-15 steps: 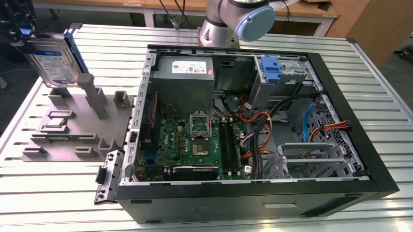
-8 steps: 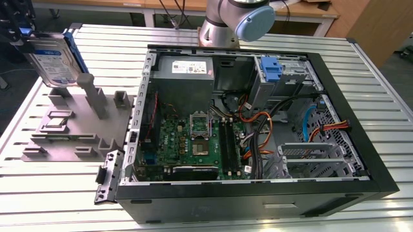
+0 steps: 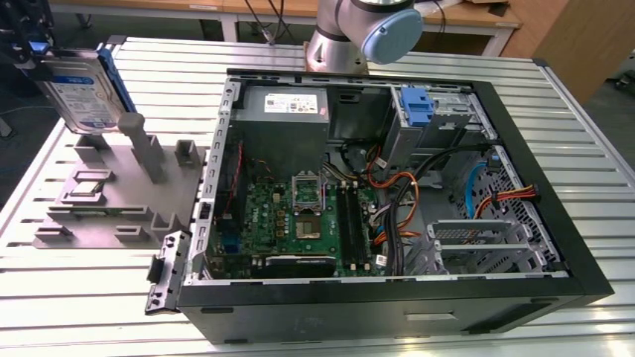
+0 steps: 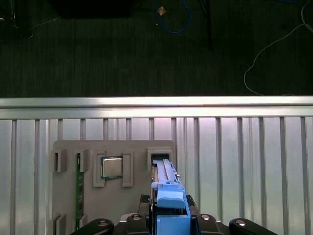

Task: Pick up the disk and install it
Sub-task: 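Pick up the disk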

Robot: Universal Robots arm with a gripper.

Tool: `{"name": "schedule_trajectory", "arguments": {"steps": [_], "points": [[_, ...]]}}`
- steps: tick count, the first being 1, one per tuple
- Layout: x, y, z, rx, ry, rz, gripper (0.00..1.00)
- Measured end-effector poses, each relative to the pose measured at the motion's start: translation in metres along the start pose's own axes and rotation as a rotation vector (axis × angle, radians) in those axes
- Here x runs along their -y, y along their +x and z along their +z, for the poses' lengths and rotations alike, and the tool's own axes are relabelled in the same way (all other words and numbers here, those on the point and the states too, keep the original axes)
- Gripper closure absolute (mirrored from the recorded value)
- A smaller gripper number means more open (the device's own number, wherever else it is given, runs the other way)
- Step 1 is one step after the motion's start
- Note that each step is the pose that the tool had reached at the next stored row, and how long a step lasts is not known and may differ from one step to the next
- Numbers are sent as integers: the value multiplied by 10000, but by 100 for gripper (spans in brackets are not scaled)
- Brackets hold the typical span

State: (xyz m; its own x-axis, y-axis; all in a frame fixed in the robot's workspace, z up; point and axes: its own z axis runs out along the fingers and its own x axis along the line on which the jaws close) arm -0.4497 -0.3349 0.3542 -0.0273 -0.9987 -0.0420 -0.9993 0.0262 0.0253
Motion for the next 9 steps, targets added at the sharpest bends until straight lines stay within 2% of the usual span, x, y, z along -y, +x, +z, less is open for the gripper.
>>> {"name": "schedule_trajectory", "arguments": {"steps": [9], "points": [[-1,-1,-25,1,1,0,63]]}}
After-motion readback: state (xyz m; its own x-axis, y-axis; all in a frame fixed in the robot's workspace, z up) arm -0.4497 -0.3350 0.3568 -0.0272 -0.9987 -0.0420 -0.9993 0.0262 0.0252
